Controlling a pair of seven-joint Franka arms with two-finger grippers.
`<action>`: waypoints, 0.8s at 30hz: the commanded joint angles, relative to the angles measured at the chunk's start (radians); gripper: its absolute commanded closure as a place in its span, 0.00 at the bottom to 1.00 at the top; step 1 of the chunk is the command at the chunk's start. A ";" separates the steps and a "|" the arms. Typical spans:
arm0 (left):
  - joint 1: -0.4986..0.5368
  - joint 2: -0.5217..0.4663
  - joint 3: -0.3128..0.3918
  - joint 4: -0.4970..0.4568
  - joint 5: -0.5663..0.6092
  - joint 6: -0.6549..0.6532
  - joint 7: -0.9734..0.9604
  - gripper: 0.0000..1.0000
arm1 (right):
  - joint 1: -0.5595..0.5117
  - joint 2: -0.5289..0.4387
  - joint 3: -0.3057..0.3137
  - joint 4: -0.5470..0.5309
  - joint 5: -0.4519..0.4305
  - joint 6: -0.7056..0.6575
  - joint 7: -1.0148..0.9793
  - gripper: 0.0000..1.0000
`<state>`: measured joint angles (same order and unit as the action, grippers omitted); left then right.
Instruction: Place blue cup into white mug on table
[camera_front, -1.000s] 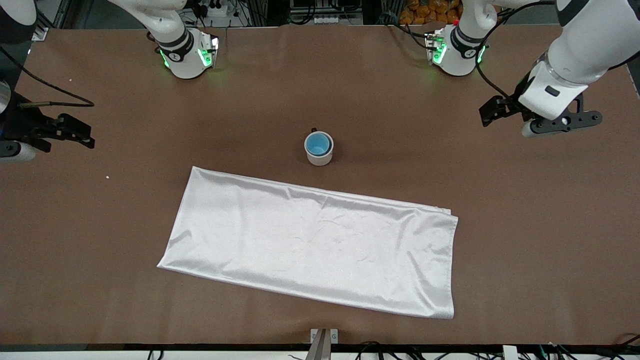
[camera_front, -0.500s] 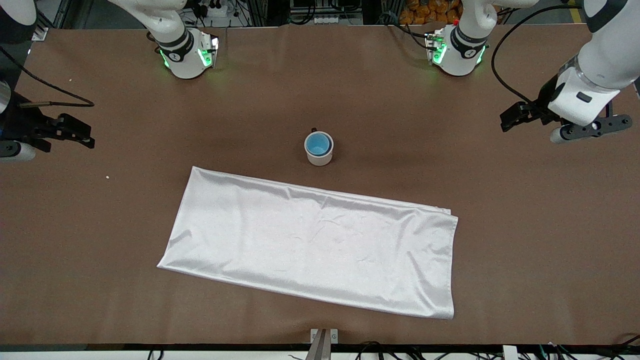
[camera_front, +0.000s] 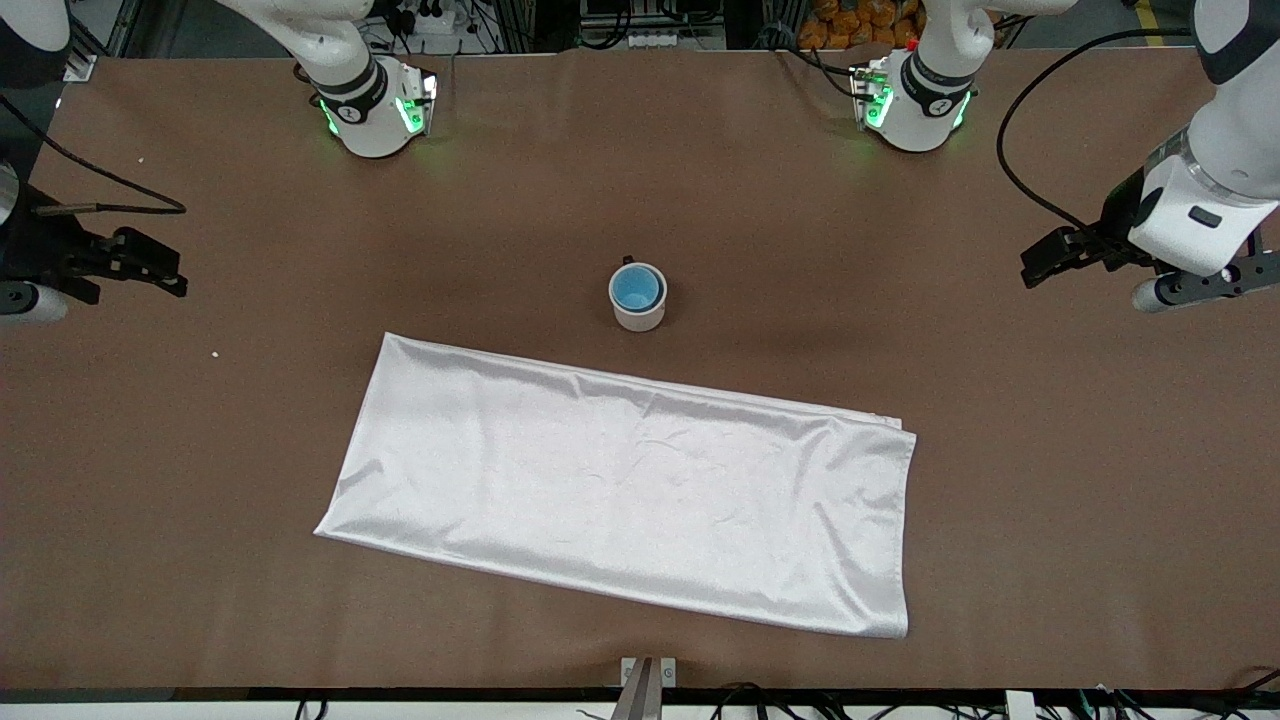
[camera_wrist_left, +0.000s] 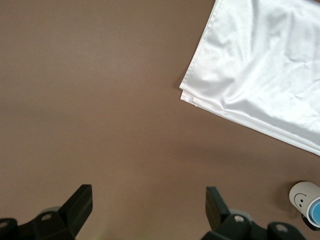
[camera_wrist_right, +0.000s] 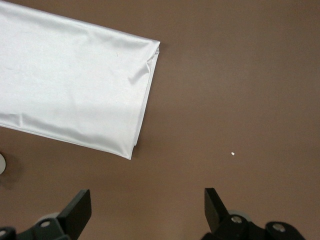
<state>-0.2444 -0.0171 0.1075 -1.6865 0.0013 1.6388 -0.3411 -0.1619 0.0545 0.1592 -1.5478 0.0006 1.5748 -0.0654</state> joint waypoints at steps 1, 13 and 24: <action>0.019 0.020 -0.008 0.047 -0.018 -0.013 0.021 0.00 | -0.021 -0.005 0.011 0.000 0.007 -0.012 0.001 0.00; 0.037 0.036 -0.025 0.068 -0.014 -0.013 0.043 0.00 | -0.021 -0.005 0.011 -0.001 0.007 -0.012 0.001 0.00; 0.047 0.062 -0.028 0.103 -0.010 -0.013 0.117 0.00 | -0.021 -0.010 0.011 -0.003 0.007 -0.015 0.001 0.00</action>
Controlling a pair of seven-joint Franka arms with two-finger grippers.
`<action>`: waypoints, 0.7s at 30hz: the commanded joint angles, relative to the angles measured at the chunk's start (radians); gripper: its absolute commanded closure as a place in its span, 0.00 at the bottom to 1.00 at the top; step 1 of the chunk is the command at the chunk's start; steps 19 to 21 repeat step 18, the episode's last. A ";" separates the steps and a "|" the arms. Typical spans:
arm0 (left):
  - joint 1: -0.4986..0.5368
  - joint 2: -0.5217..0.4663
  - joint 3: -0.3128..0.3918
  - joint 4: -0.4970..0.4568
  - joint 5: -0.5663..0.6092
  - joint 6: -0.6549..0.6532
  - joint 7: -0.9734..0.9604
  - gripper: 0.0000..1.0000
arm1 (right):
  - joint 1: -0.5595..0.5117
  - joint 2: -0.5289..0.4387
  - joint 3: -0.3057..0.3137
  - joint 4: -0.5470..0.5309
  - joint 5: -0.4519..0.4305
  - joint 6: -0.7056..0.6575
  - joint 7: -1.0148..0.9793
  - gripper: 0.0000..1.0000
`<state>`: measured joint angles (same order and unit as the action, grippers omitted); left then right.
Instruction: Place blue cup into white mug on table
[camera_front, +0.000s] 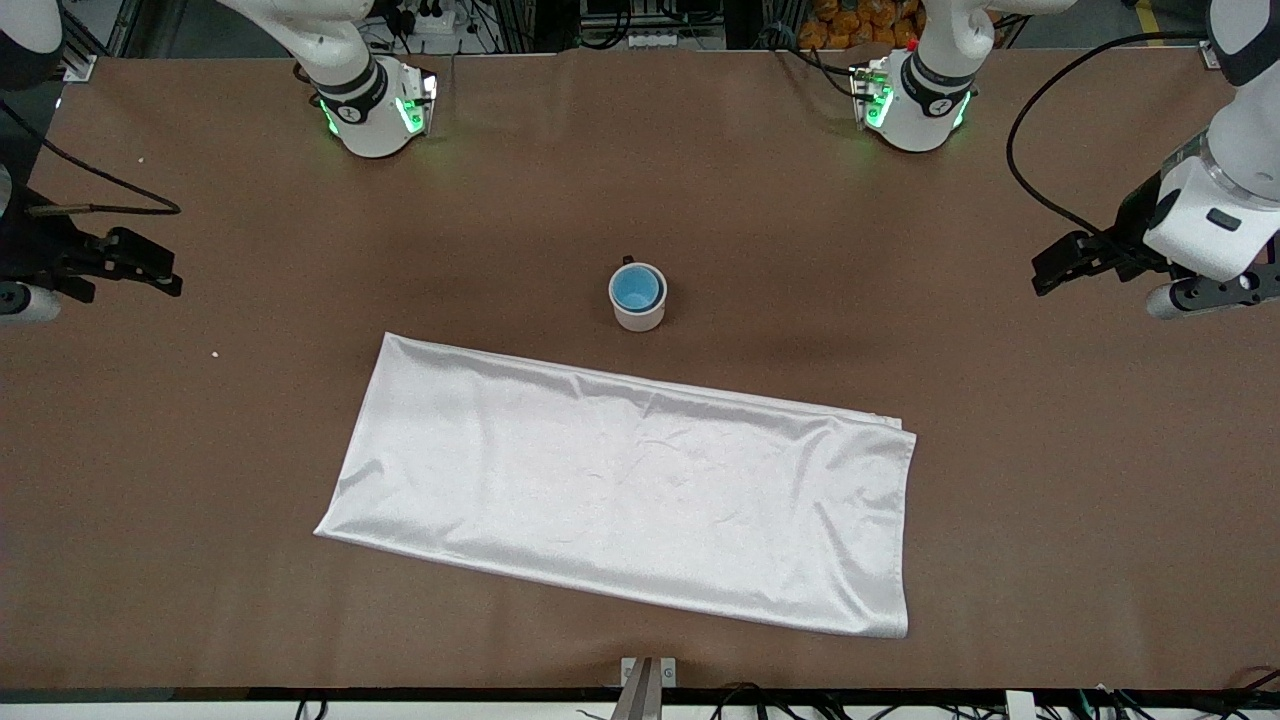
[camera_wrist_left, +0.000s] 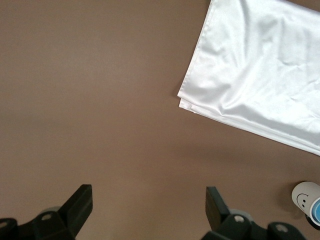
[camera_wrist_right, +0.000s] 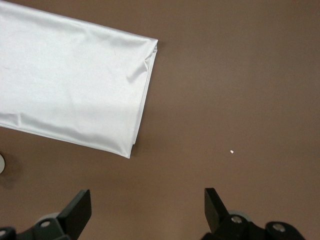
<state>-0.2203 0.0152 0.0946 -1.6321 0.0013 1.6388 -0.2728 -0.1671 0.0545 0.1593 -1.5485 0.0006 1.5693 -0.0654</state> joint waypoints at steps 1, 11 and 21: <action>0.024 0.032 -0.015 0.049 -0.010 -0.013 0.053 0.00 | -0.015 -0.010 0.011 -0.002 0.007 -0.009 -0.001 0.00; 0.053 0.034 -0.055 0.055 -0.010 -0.013 0.056 0.00 | -0.012 -0.007 0.013 -0.002 0.006 -0.005 0.001 0.00; 0.052 0.034 -0.056 0.055 -0.010 -0.013 0.056 0.00 | -0.011 -0.007 0.013 -0.002 0.007 -0.005 0.001 0.00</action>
